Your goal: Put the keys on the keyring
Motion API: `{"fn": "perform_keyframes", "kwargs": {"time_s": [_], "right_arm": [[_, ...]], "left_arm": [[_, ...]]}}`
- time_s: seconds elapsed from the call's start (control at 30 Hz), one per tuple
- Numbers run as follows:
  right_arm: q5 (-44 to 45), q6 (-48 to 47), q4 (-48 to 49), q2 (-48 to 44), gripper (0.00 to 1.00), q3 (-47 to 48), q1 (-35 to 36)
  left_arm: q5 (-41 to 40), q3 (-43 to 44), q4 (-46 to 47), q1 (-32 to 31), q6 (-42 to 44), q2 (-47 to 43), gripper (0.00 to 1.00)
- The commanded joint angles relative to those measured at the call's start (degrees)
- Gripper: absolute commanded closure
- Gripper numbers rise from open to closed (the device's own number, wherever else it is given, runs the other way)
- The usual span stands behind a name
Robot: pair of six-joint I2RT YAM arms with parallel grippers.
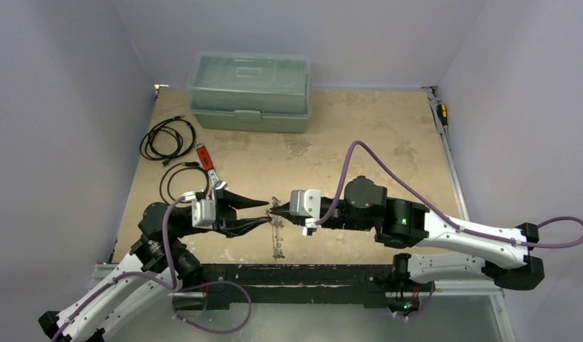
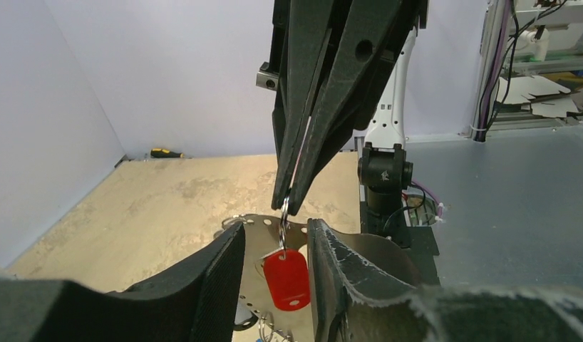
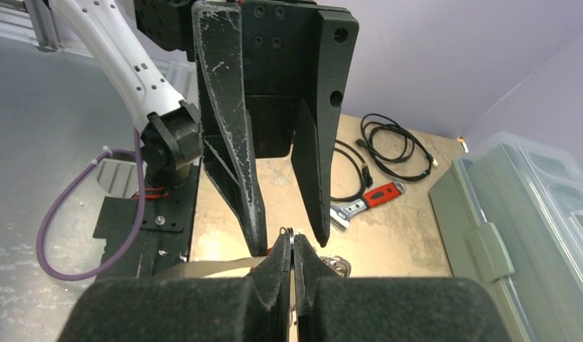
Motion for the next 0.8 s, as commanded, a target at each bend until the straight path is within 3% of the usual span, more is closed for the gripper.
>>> {"fn": "perform_keyframes", "kwargs": {"time_s": [0.0,0.2,0.5,0.57,0.7,0.77], "right_arm": [[-2.09,0.15,5.96,0.39,1.0,1.58,0.11],[-2.91,0.13,6.7,0.82,1.0,1.88,0.1],[-2.84,-0.03,7.25,0.16,1.0,1.51,0.13],[-3.12,0.1,7.38,0.25,1.0,1.42,0.1],[-3.18,0.19,8.03,0.14,1.0,0.99,0.11],[-3.13,0.21,7.85,0.03,1.0,1.13,0.1]], "left_arm": [[-0.07,0.11,1.78,0.0,-0.6,0.08,0.66],[-0.42,0.1,1.4,0.0,-0.58,0.54,0.77],[0.0,0.02,1.72,-0.02,-1.32,1.01,0.74],[0.11,0.11,1.83,-0.01,-1.36,1.1,0.79],[-0.02,0.35,1.63,0.0,-1.5,1.27,1.0],[-0.4,0.49,1.21,0.04,-1.51,1.23,1.0]]}}
